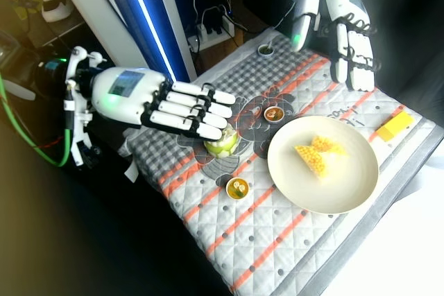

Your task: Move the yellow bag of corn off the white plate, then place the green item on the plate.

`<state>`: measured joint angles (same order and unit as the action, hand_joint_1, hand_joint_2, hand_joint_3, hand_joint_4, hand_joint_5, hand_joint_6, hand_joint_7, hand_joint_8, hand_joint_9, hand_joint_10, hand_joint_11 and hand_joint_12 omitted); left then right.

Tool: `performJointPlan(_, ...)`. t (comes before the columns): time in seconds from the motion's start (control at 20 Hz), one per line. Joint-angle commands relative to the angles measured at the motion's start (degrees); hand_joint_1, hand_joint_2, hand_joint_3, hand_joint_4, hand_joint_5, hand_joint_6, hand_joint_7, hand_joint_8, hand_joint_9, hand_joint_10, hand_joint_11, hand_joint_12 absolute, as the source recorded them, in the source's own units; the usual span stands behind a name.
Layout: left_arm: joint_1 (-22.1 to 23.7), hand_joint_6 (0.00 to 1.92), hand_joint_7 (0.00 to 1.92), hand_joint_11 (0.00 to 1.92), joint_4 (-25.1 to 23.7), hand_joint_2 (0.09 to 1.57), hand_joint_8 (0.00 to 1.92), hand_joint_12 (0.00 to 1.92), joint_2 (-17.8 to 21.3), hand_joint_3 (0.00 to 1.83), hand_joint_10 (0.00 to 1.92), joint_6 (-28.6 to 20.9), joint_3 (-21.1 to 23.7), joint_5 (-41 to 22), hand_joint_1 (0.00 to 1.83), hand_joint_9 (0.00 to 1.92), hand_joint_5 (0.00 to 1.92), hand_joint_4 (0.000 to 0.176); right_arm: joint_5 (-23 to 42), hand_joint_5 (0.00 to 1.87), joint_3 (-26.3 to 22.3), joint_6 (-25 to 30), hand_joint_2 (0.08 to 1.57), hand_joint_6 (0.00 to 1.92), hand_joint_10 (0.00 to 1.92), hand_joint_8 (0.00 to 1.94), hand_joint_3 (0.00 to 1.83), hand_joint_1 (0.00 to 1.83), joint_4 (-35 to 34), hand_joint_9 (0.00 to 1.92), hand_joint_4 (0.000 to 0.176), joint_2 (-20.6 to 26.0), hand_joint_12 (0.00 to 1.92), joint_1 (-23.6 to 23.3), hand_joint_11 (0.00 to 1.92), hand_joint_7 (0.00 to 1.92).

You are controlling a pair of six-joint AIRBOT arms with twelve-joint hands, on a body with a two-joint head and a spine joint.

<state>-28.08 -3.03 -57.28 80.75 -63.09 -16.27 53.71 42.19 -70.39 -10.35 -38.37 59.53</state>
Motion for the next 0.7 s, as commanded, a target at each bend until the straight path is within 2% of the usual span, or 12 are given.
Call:
performJointPlan(0.0, 1.00, 0.08, 0.24, 0.00, -0.05, 1.25, 0.04, 1.46, -0.56, 0.01, 0.51, -0.24, -0.31, -5.37, 0.63, 0.08, 0.14, 0.000, 5.99, 0.00, 0.32, -0.03, 1.27, 0.00, 0.31, 0.01, 0.01, 0.56, 0.18, 0.01, 0.010, -0.08, 0.97, -0.77, 0.00, 0.04)
performJointPlan(0.05, 1.31, 0.07, 0.24, 0.00, -0.33, 1.25, 0.03, 1.43, -0.91, 0.00, 0.51, -0.24, -0.65, -4.80, 0.65, 0.07, 0.14, 0.000, 5.58, 0.00, 0.47, -0.03, 1.27, 0.00, 0.33, 0.00, 0.00, 0.56, 0.12, 0.00, 0.000, -0.10, 0.99, -0.87, 0.00, 0.03)
performJointPlan(0.1, 1.54, 0.04, 0.22, 0.00, -0.42, 1.25, 0.01, 1.37, -1.07, 0.00, 0.48, -0.23, -0.79, -4.41, 0.63, 0.05, 0.13, 0.000, 5.30, 0.00, 0.58, -0.03, 1.27, 0.00, 0.34, 0.01, 0.00, 0.58, 0.07, 0.01, 0.000, -0.10, 0.99, -0.94, 0.00, 0.04)
performJointPlan(0.2, 2.87, 0.03, 0.20, 0.00, -1.87, 1.23, 0.00, 1.31, -1.81, 0.00, 0.45, -0.23, -1.42, -2.09, 0.66, 0.04, 0.13, 0.004, 4.73, 0.00, 0.75, -0.03, 1.25, 0.00, 0.22, 0.00, 0.00, 0.56, -0.27, 0.03, 0.004, -0.21, 0.82, -1.05, 0.00, 0.05)
performJointPlan(0.25, 3.99, 0.02, 0.24, 0.00, -2.86, 1.20, 0.01, 1.48, -2.67, 0.00, 0.45, -0.23, -2.16, -0.28, 0.74, 0.11, 0.16, 0.000, 4.59, 0.00, 0.80, -0.03, 1.26, 0.00, 0.15, 0.00, 0.00, 0.57, -0.34, 0.05, 0.005, -0.34, 0.73, -1.07, 0.00, 0.05)
performJointPlan(0.3, 4.35, 0.02, 0.24, 0.00, -3.04, 1.20, 0.01, 1.48, -3.06, 0.00, 0.45, -0.23, -2.51, 0.25, 0.74, 0.11, 0.16, 0.000, 4.54, 0.00, 0.84, -0.03, 1.26, 0.00, 0.15, 0.00, 0.00, 0.57, -0.38, 0.05, 0.005, -0.42, 0.73, -1.07, 0.00, 0.05)
performJointPlan(0.35, 4.89, 0.01, 0.20, 0.00, -3.22, 1.21, 0.00, 1.39, -3.94, 0.00, 0.41, -0.23, -3.48, 1.43, 0.72, 0.10, 0.14, 0.000, 4.40, 0.00, 0.98, -0.03, 1.25, 0.00, 0.14, 0.00, 0.00, 0.59, -0.45, 0.06, 0.000, -0.69, 0.72, -1.09, 0.00, 0.05)
performJointPlan(0.5, 7.24, 0.00, 0.19, 0.00, -3.71, 1.18, 0.00, 1.29, -8.55, 0.00, 0.25, -0.21, -8.71, 6.31, 0.72, 0.14, 0.14, 0.029, 3.98, 0.00, 1.55, -0.03, 1.23, 0.00, 0.13, 0.00, 0.00, 0.63, -0.67, 0.06, 0.000, -1.82, 0.73, -1.35, 0.00, 0.06)
performJointPlan(0.55, 7.64, 0.01, 0.23, 0.00, -3.69, 1.16, 0.01, 1.35, -10.26, 0.00, 0.24, -0.21, -10.80, 7.96, 0.74, 0.17, 0.18, 0.026, 3.90, 0.00, 1.68, -0.03, 1.24, 0.00, 0.13, 0.00, 0.00, 0.60, -0.67, 0.06, 0.000, -2.21, 0.73, -1.45, 0.00, 0.05)
performJointPlan(0.6, 7.84, 0.01, 0.25, 0.00, -3.69, 1.15, 0.01, 1.40, -11.42, 0.00, 0.25, -0.19, -11.98, 8.95, 0.76, 0.19, 0.19, 0.025, 3.85, 0.00, 1.76, -0.02, 1.23, 0.00, 0.13, 0.00, 0.00, 0.60, -0.68, 0.06, 0.000, -2.44, 0.86, -1.49, 0.00, 0.05)
performJointPlan(0.65, 7.99, 0.01, 0.25, 0.00, -3.69, 1.15, 0.01, 1.40, -12.60, 0.00, 0.25, -0.16, -13.37, 10.12, 0.75, 0.19, 0.19, 0.039, 3.76, 0.00, 1.82, -0.01, 1.24, 0.00, 0.13, 0.00, 0.00, 0.58, -0.71, 0.05, 0.000, -2.67, 0.88, -1.54, 0.00, 0.04)
